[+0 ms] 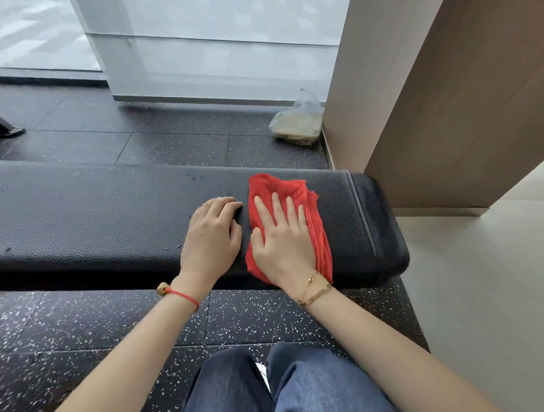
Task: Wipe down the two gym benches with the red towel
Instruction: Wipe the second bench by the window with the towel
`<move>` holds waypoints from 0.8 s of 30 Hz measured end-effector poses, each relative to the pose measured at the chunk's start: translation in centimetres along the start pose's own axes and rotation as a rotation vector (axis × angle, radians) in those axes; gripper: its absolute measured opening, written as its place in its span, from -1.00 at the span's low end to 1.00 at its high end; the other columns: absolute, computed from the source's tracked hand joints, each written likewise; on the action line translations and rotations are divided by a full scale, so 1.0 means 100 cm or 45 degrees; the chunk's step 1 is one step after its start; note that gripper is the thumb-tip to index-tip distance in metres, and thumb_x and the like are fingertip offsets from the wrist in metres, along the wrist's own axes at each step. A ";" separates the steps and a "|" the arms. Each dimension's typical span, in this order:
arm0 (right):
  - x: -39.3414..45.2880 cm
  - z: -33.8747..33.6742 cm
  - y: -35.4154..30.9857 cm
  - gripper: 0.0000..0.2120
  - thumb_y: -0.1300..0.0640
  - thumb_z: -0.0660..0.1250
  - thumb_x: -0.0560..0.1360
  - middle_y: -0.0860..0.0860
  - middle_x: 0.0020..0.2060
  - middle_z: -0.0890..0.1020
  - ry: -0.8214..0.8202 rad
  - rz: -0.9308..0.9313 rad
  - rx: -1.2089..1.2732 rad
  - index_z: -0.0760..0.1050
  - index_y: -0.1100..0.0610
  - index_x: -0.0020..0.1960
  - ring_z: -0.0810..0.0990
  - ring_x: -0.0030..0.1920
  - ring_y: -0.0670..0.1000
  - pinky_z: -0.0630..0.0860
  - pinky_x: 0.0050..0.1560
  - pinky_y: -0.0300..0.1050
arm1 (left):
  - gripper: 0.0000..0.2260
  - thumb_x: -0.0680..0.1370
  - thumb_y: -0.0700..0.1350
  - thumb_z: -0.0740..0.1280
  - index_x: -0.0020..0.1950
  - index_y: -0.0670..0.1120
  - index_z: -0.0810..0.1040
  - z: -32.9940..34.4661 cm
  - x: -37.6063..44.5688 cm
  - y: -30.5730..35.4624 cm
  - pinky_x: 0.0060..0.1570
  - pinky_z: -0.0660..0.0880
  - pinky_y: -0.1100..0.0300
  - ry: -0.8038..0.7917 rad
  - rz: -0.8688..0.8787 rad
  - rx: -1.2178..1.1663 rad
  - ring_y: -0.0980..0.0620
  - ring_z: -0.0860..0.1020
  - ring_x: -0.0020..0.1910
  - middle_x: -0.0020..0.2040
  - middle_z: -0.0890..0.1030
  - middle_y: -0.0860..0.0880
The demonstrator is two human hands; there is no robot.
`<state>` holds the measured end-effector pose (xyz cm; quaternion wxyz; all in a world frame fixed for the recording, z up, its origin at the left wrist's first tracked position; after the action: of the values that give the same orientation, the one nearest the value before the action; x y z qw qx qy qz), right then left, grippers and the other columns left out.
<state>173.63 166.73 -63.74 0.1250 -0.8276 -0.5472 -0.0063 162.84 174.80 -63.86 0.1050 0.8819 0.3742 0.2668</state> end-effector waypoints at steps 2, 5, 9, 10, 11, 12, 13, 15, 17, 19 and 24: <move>-0.007 -0.004 0.009 -0.43 -0.04 0.04 0.59 0.06 0.57 0.11 0.011 -0.079 0.028 0.04 -0.07 0.58 0.03 0.57 0.13 -0.13 0.56 0.07 | -0.70 0.54 -0.23 0.28 0.27 -0.17 0.56 -0.002 0.000 -0.001 0.37 0.37 -0.02 -0.009 0.001 -0.010 -0.12 0.48 0.30 0.26 0.58 -0.09; -0.014 -0.010 0.033 -0.44 -0.04 0.06 0.58 0.01 0.57 0.14 0.003 -0.112 0.045 0.08 -0.12 0.57 0.06 0.57 0.09 -0.10 0.56 0.03 | -0.70 0.53 -0.24 0.29 0.26 -0.16 0.57 -0.008 0.004 0.002 0.38 0.35 -0.05 -0.022 0.029 -0.029 -0.12 0.50 0.29 0.25 0.59 -0.08; 0.031 -0.011 0.038 -0.45 -0.02 0.04 0.62 0.01 0.59 0.03 -0.128 0.019 0.055 0.00 -0.12 0.58 -0.04 0.58 0.10 -0.19 0.56 0.04 | -0.70 0.53 -0.22 0.29 0.25 -0.12 0.57 -0.033 0.006 -0.004 0.37 0.37 -0.05 0.085 0.079 -0.033 -0.08 0.51 0.28 0.23 0.60 -0.04; 0.046 -0.010 0.032 -0.45 -0.02 0.02 0.62 0.03 0.59 0.00 -0.161 0.035 0.058 -0.02 -0.11 0.58 -0.07 0.58 0.11 -0.20 0.56 0.05 | -0.70 0.53 -0.22 0.29 0.26 -0.12 0.57 -0.041 0.005 -0.011 0.36 0.38 -0.02 0.121 0.068 -0.031 -0.07 0.51 0.28 0.22 0.60 -0.03; 0.059 -0.009 0.023 -0.46 -0.01 0.01 0.63 0.04 0.59 -0.02 -0.191 0.029 0.059 -0.03 -0.10 0.58 -0.08 0.58 0.12 -0.21 0.55 0.07 | -0.71 0.54 -0.22 0.29 0.26 -0.11 0.56 -0.049 0.004 -0.021 0.36 0.39 -0.01 0.141 0.049 -0.020 -0.07 0.50 0.28 0.22 0.60 -0.04; 0.068 -0.006 0.011 -0.46 0.00 0.01 0.63 0.05 0.59 -0.02 -0.216 -0.003 0.054 -0.03 -0.09 0.59 -0.09 0.58 0.13 -0.21 0.55 0.08 | -0.71 0.55 -0.23 0.29 0.27 -0.11 0.56 -0.056 0.002 -0.034 0.36 0.39 -0.01 0.148 0.030 0.001 -0.08 0.50 0.29 0.23 0.60 -0.04; 0.072 -0.004 -0.004 -0.46 0.02 0.01 0.63 0.05 0.59 -0.02 -0.227 -0.062 0.049 -0.03 -0.08 0.59 -0.08 0.58 0.13 -0.20 0.55 0.09 | -0.71 0.56 -0.23 0.29 0.28 -0.11 0.55 -0.062 0.000 -0.048 0.36 0.39 -0.03 0.147 0.014 0.028 -0.08 0.50 0.30 0.24 0.59 -0.04; 0.065 0.003 -0.032 -0.45 0.03 0.05 0.63 0.05 0.59 0.01 -0.212 -0.227 0.041 -0.01 -0.08 0.59 -0.06 0.58 0.13 -0.19 0.55 0.09 | -0.70 0.56 -0.22 0.29 0.29 -0.11 0.55 -0.071 -0.004 -0.075 0.37 0.38 -0.06 0.127 -0.016 0.082 -0.09 0.49 0.32 0.26 0.59 -0.05; 0.046 0.007 -0.042 -0.44 0.02 0.08 0.61 0.02 0.58 0.04 -0.193 -0.389 0.076 0.01 -0.11 0.58 -0.04 0.58 0.12 -0.19 0.55 0.06 | -0.70 0.56 -0.23 0.31 0.29 -0.12 0.55 -0.075 -0.007 -0.099 0.37 0.36 -0.07 0.103 -0.048 0.127 -0.11 0.48 0.33 0.26 0.59 -0.06; 0.035 0.007 -0.035 -0.44 0.02 0.09 0.61 -0.03 0.58 0.05 -0.208 -0.479 0.120 0.02 -0.14 0.57 -0.04 0.58 0.09 -0.19 0.56 0.02 | -0.71 0.56 -0.23 0.31 0.29 -0.12 0.56 -0.076 -0.010 -0.116 0.37 0.36 -0.07 0.083 -0.070 0.157 -0.11 0.48 0.33 0.26 0.59 -0.06; 0.095 0.008 -0.020 -0.46 0.01 0.06 0.63 -0.01 0.59 0.01 -0.231 -0.272 0.063 0.00 -0.12 0.58 -0.06 0.58 0.09 -0.19 0.56 0.03 | -0.67 0.56 -0.10 0.21 0.29 -0.09 0.56 -0.074 -0.008 -0.140 0.38 0.33 -0.06 0.051 -0.099 0.165 -0.09 0.46 0.34 0.29 0.57 -0.03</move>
<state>175.51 176.27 -62.73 0.0940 -0.7585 -0.6411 0.0690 149.80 183.87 -63.37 0.0505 0.8662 0.4266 0.2552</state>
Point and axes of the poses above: each hand's wrist, its own x-axis towards the middle knuckle, its own z-axis out of the palm, y = z × x, the point moved 4 cm from there along x, towards the middle knuckle
